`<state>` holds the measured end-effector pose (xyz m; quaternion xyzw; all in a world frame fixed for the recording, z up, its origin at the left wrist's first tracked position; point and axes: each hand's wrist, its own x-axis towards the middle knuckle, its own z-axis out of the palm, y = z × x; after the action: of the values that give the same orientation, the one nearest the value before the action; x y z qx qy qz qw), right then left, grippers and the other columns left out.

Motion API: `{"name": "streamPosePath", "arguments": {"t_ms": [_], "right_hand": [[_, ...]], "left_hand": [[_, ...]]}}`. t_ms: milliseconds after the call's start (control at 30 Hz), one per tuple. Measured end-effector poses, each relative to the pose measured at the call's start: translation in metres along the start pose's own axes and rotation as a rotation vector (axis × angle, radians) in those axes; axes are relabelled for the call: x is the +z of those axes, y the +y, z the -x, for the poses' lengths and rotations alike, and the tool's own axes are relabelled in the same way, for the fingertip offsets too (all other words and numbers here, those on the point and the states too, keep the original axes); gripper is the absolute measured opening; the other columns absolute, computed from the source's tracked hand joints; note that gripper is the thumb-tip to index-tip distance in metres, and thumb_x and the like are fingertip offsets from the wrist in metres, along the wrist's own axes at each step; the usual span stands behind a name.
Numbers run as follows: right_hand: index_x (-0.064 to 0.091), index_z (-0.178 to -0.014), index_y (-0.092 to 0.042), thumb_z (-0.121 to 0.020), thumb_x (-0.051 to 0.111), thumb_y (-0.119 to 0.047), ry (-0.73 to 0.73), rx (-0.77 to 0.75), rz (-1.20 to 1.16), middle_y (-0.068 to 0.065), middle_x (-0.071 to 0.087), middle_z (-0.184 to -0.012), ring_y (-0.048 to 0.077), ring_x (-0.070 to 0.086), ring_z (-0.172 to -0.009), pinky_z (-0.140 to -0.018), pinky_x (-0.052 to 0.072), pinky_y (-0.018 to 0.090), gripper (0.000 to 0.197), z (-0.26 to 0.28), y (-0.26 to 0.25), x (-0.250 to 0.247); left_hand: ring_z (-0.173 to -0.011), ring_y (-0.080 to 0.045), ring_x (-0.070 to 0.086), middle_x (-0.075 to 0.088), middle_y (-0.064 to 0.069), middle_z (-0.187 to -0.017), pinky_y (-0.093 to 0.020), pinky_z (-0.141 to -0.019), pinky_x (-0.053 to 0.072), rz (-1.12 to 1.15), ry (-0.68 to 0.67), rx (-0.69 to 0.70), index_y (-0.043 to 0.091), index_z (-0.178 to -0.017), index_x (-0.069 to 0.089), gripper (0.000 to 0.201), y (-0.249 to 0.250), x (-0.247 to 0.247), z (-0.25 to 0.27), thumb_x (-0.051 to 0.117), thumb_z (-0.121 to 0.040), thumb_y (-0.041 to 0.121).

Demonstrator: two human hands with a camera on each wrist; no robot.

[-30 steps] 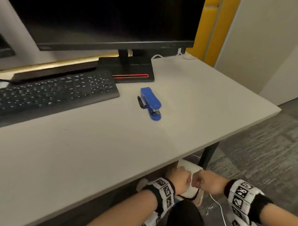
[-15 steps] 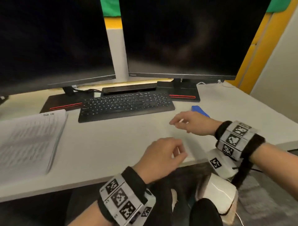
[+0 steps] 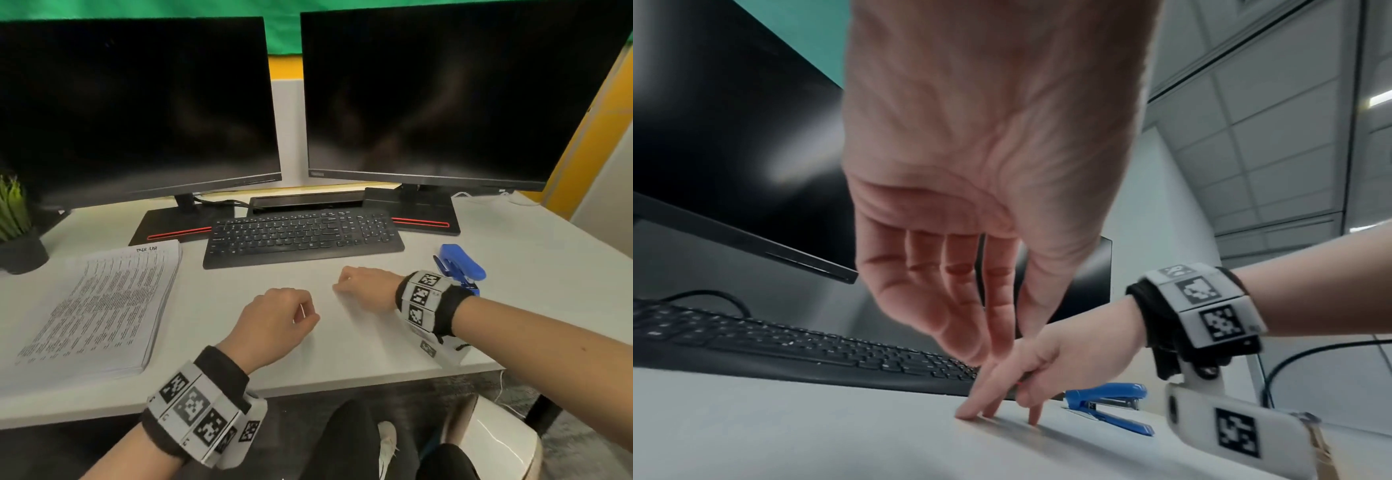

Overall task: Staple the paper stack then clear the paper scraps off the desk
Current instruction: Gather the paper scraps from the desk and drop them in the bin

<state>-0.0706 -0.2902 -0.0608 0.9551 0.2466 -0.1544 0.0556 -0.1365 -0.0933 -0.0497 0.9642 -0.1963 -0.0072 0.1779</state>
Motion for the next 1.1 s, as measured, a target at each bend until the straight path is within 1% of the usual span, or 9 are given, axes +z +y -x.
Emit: {"name": "streamPosePath", "arguments": {"t_ms": [133, 233, 367, 467, 533, 633, 867, 1000, 1100], "right_hand": [[0.043, -0.137, -0.014, -0.085, 0.037, 0.003, -0.017, -0.023, -0.077, 0.007, 0.036, -0.143, 0.028, 0.039, -0.129, -0.107, 0.035, 0.041, 0.055, 0.035, 0.004, 0.015], [0.045, -0.138, -0.015, -0.088, 0.037, 0.003, 0.006, -0.038, -0.227, 0.007, 0.041, -0.14, 0.024, 0.041, -0.128, -0.108, 0.033, 0.034, 0.054, 0.053, 0.008, 0.02], [0.056, -0.129, -0.013, -0.094, 0.043, -0.006, 0.227, 0.193, -0.448, 0.01, 0.055, -0.127, 0.024, 0.053, -0.114, -0.095, 0.038, 0.025, 0.038, 0.053, 0.028, 0.022], [0.065, -0.119, -0.012, -0.09, 0.052, -0.011, 0.272, 0.248, -0.475, 0.009, 0.063, -0.118, 0.018, 0.057, -0.1, -0.085, 0.039, 0.021, 0.031, 0.047, 0.029, 0.024], [0.067, -0.117, -0.014, -0.088, 0.058, -0.019, 0.274, 0.233, -0.473, 0.007, 0.064, -0.112, 0.015, 0.053, -0.092, -0.082, 0.038, 0.022, 0.031, 0.044, 0.021, 0.024], [0.069, -0.112, -0.016, -0.085, 0.061, -0.027, 0.277, 0.215, -0.381, 0.002, 0.057, -0.1, 0.022, 0.055, -0.099, -0.079, 0.038, 0.025, 0.03, 0.04, 0.006, 0.025], [0.073, -0.099, -0.014, -0.087, 0.056, -0.015, 0.324, 0.177, -0.32, 0.005, 0.064, -0.107, 0.026, 0.059, -0.1, -0.074, 0.039, 0.028, 0.021, 0.042, -0.001, 0.034], [0.066, -0.108, -0.014, -0.092, 0.043, -0.011, 0.254, 0.081, -0.199, 0.006, 0.053, -0.112, 0.026, 0.053, -0.104, -0.084, 0.045, 0.034, 0.029, 0.063, -0.007, 0.042], [0.058, -0.116, -0.015, -0.095, 0.042, -0.029, 0.223, 0.044, -0.199, 0.004, 0.047, -0.117, 0.024, 0.05, -0.105, -0.086, 0.045, 0.035, 0.03, 0.087, -0.016, 0.048]], "left_hand": [[-0.084, -0.016, 0.059, 0.066, 0.008, -0.091, -0.03, -0.073, 0.046, -0.066, -0.024, 0.053, 0.023, -0.092, 0.064, 0.017, 0.01, -0.005, -0.021, 0.05, -0.091, 0.034], [-0.089, -0.018, 0.058, 0.063, 0.007, -0.091, -0.028, -0.072, 0.043, -0.098, -0.021, 0.081, 0.022, -0.092, 0.064, 0.013, 0.018, -0.003, -0.038, 0.052, -0.09, 0.026], [-0.1, -0.02, 0.057, 0.063, 0.001, -0.106, -0.028, -0.078, 0.042, -0.145, -0.096, 0.129, 0.018, -0.103, 0.064, 0.018, 0.024, 0.01, -0.056, 0.054, -0.088, 0.016], [-0.108, -0.023, 0.056, 0.061, -0.002, -0.117, -0.033, -0.089, 0.046, -0.178, -0.138, 0.135, 0.017, -0.111, 0.062, 0.025, 0.021, 0.019, -0.072, 0.056, -0.087, 0.014], [-0.111, -0.025, 0.054, 0.059, -0.004, -0.121, -0.035, -0.093, 0.047, -0.204, -0.157, 0.114, 0.017, -0.116, 0.061, 0.03, 0.02, 0.024, -0.083, 0.059, -0.087, 0.018], [-0.114, -0.026, 0.054, 0.058, -0.005, -0.123, -0.035, -0.095, 0.047, -0.225, -0.206, 0.095, 0.019, -0.12, 0.061, 0.038, 0.019, 0.029, -0.092, 0.066, -0.083, 0.026], [-0.102, -0.027, 0.061, 0.066, -0.006, -0.111, -0.031, -0.086, 0.05, -0.253, -0.182, 0.208, 0.017, -0.104, 0.07, 0.021, 0.021, 0.034, -0.093, 0.062, -0.084, 0.02], [-0.103, -0.031, 0.06, 0.065, -0.009, -0.114, -0.036, -0.087, 0.051, -0.37, -0.248, 0.277, 0.014, -0.109, 0.069, 0.025, 0.024, 0.032, -0.084, 0.052, -0.091, 0.019], [-0.104, -0.033, 0.058, 0.061, -0.014, -0.117, -0.037, -0.084, 0.048, -0.475, -0.316, 0.314, 0.005, -0.114, 0.064, 0.035, 0.029, 0.032, -0.068, 0.042, -0.096, 0.025]]}}
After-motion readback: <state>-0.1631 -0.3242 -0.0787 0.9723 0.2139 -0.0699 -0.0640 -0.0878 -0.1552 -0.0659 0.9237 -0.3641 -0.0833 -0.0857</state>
